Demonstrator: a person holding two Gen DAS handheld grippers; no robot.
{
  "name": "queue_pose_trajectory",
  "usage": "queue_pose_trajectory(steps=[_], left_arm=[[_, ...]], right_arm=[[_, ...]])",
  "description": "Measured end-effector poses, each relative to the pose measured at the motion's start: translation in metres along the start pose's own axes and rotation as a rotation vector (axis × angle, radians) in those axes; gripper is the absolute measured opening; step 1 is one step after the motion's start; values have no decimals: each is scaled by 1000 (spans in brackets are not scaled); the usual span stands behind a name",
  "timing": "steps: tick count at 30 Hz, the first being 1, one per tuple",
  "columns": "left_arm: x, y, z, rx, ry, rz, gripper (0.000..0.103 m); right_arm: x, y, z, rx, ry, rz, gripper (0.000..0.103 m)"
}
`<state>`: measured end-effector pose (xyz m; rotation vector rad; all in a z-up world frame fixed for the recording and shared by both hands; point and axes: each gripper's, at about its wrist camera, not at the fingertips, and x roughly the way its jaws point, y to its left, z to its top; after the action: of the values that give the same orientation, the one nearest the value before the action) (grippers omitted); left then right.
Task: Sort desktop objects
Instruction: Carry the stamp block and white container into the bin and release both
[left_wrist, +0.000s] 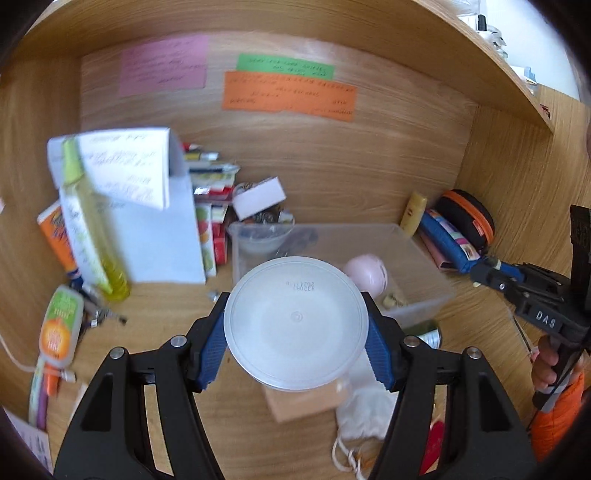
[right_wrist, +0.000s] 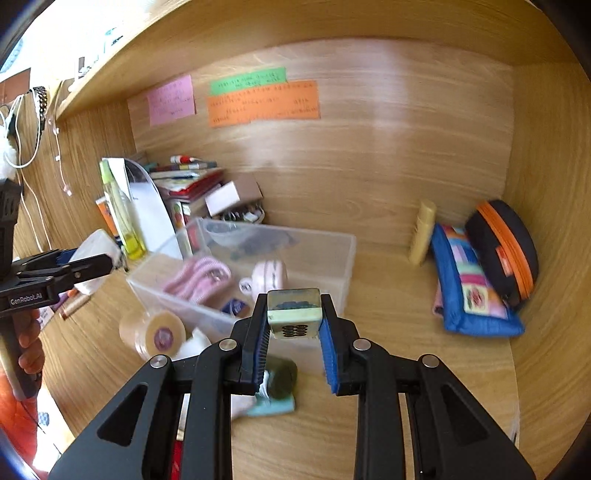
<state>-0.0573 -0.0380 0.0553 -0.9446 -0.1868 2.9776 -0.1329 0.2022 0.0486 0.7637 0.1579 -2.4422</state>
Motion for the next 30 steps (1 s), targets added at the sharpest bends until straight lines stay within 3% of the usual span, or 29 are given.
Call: queue_pose_trajectory(steps=[9, 19, 30], left_arm=[[40, -12, 31, 25, 34, -50, 65], [100, -23, 29, 52, 152, -55, 65], [123, -34, 17, 81, 209, -74, 65]], right_arm=[[35, 8, 19, -10, 19, 27, 23], [79, -1, 6, 36, 116, 39, 23], [95, 4, 3, 27, 172, 39, 23]])
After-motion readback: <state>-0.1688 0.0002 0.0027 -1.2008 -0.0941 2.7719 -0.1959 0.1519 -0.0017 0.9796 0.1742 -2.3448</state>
